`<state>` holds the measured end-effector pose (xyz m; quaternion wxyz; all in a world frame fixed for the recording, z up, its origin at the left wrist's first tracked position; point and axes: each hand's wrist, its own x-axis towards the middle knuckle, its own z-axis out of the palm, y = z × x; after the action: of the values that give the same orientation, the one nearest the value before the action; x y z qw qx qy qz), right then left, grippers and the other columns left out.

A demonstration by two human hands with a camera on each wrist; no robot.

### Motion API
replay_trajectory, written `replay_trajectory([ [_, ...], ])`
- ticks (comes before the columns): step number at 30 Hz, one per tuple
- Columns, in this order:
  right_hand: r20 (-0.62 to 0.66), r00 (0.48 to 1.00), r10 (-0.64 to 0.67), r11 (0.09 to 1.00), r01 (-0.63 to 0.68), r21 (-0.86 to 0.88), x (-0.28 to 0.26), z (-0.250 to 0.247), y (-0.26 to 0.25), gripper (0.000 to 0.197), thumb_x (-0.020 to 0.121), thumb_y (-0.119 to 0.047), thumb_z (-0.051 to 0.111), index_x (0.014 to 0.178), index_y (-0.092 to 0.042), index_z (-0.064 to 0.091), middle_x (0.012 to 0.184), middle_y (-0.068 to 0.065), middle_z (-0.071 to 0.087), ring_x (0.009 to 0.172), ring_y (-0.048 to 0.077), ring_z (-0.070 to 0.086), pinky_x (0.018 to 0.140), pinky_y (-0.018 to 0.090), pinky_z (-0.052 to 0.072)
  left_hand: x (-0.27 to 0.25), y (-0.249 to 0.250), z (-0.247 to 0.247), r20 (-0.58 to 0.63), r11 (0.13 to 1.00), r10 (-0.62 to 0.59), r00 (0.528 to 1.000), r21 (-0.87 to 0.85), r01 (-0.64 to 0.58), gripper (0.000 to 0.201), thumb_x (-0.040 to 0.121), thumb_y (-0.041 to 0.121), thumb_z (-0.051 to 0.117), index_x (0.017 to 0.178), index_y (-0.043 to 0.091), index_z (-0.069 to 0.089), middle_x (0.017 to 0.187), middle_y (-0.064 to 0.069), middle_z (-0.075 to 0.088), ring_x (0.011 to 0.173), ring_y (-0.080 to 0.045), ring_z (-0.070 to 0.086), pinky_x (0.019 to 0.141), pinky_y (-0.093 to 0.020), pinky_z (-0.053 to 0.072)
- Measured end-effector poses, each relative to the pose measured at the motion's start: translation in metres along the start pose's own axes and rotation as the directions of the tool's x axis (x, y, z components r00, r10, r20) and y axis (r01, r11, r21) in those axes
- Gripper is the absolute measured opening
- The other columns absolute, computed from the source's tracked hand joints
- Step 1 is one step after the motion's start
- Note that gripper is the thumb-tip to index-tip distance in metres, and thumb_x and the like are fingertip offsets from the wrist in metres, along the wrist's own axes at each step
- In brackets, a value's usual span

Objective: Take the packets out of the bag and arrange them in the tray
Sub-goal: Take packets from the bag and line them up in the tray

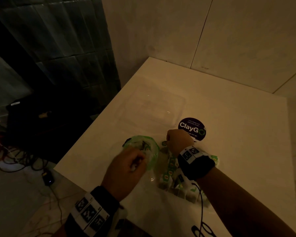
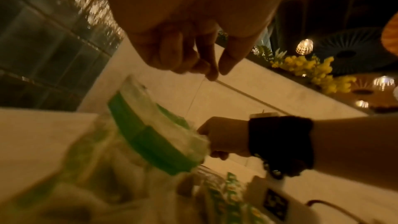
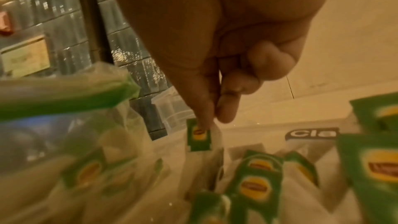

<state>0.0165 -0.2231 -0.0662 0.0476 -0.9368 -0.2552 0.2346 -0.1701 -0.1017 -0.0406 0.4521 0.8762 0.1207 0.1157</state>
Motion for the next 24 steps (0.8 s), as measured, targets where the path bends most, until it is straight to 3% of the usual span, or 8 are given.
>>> replay_trajectory([
  [3, -0.059, 0.998, 0.005, 1.0, -0.004, 0.025, -0.007, -0.003, -0.001, 0.021, 0.089, -0.028, 0.059, 0.104, -0.014, 0.055, 0.104, 0.005, 0.059, 0.095, 0.023, 0.059, 0.079, 0.034, 0.052, 0.009, -0.017, -0.009, -0.089, 0.933, 0.103, 0.991, 0.355, -0.065, 0.017, 0.084, 0.033, 0.057, 0.095, 0.022, 0.064, 0.105, 0.0, 0.049, 0.099, -0.015, 0.043, 0.085, -0.018, 0.035],
  [6, -0.241, 0.97, -0.021, 0.952, 0.093, 0.291, -0.028, -0.015, -0.009, 0.016, 0.091, -0.033, 0.058, 0.089, -0.017, 0.059, 0.085, -0.004, 0.061, 0.08, 0.015, 0.06, 0.064, 0.021, 0.043, 0.014, -0.03, -0.01, -0.014, 0.908, -0.109, 0.994, 0.405, 0.105, 0.028, 0.087, 0.024, 0.064, 0.115, 0.026, 0.063, 0.135, -0.007, 0.043, 0.122, -0.026, 0.04, 0.097, -0.035, 0.043],
  [8, -0.311, 0.94, -0.141, 0.871, 0.267, 0.413, -0.046, -0.023, -0.028, 0.012, 0.09, -0.029, 0.061, 0.089, -0.018, 0.065, 0.082, -0.007, 0.064, 0.074, 0.01, 0.06, 0.063, 0.016, 0.044, 0.016, -0.032, -0.01, 0.041, 0.92, -0.223, 0.974, 0.34, 0.196, 0.035, 0.092, 0.024, 0.057, 0.127, 0.026, 0.056, 0.141, -0.004, 0.04, 0.123, -0.024, 0.046, 0.101, -0.033, 0.043],
  [11, -0.099, 0.908, -0.407, 0.868, 0.418, 0.267, -0.049, -0.007, -0.068, 0.014, 0.088, -0.02, 0.058, 0.087, -0.011, 0.068, 0.085, 0.008, 0.067, 0.082, 0.024, 0.062, 0.072, 0.027, 0.047, 0.02, -0.03, -0.009, 0.07, 0.928, -0.221, 0.973, 0.32, 0.188, 0.041, 0.094, 0.016, 0.051, 0.134, 0.025, 0.049, 0.133, -0.003, 0.048, 0.112, -0.022, 0.054, 0.094, -0.027, 0.044],
  [13, 0.08, 0.903, -0.423, 0.905, 0.416, 0.085, -0.037, 0.014, -0.092, 0.019, 0.091, -0.013, 0.052, 0.097, -0.004, 0.066, 0.1, 0.018, 0.064, 0.099, 0.031, 0.059, 0.084, 0.032, 0.045, 0.021, -0.028, -0.009, 0.074, 0.932, -0.23, 0.97, 0.305, 0.198, 0.048, 0.093, 0.009, 0.049, 0.139, 0.024, 0.043, 0.134, -0.002, 0.047, 0.112, -0.023, 0.055, 0.095, -0.029, 0.045],
  [16, 0.08, 0.922, -0.379, 0.917, 0.386, -0.097, -0.019, 0.03, -0.108, 0.025, 0.095, -0.011, 0.043, 0.108, -0.004, 0.062, 0.113, 0.013, 0.061, 0.108, 0.029, 0.058, 0.091, 0.036, 0.043, 0.022, -0.028, -0.011, 0.067, 0.927, -0.256, 0.964, 0.3, 0.225, 0.053, 0.092, 0.007, 0.047, 0.142, 0.023, 0.039, 0.132, -0.004, 0.047, 0.105, -0.023, 0.057, 0.091, -0.031, 0.047],
  [20, 0.105, 0.931, -0.351, 0.928, 0.36, -0.094, -0.002, 0.043, -0.111, 0.033, 0.096, -0.016, 0.041, 0.127, -0.012, 0.053, 0.128, 0.011, 0.055, 0.118, 0.027, 0.054, 0.096, 0.036, 0.041, 0.021, -0.031, -0.015, 0.075, 0.922, -0.273, 0.959, 0.304, 0.239, 0.05, 0.094, 0.012, 0.046, 0.142, 0.021, 0.038, 0.134, -0.003, 0.045, 0.102, -0.022, 0.057, 0.09, -0.029, 0.048],
  [24, 0.077, 0.924, -0.374, 0.927, 0.376, -0.014, -0.007, 0.036, -0.109, 0.023, 0.093, -0.017, 0.048, 0.108, -0.008, 0.063, 0.111, 0.012, 0.064, 0.103, 0.029, 0.061, 0.084, 0.035, 0.046, 0.021, -0.033, -0.017, 0.073, 0.918, -0.29, 0.954, 0.304, 0.255, 0.049, 0.094, 0.012, 0.048, 0.142, 0.021, 0.039, 0.136, -0.003, 0.044, 0.108, -0.023, 0.055, 0.091, -0.028, 0.046],
])
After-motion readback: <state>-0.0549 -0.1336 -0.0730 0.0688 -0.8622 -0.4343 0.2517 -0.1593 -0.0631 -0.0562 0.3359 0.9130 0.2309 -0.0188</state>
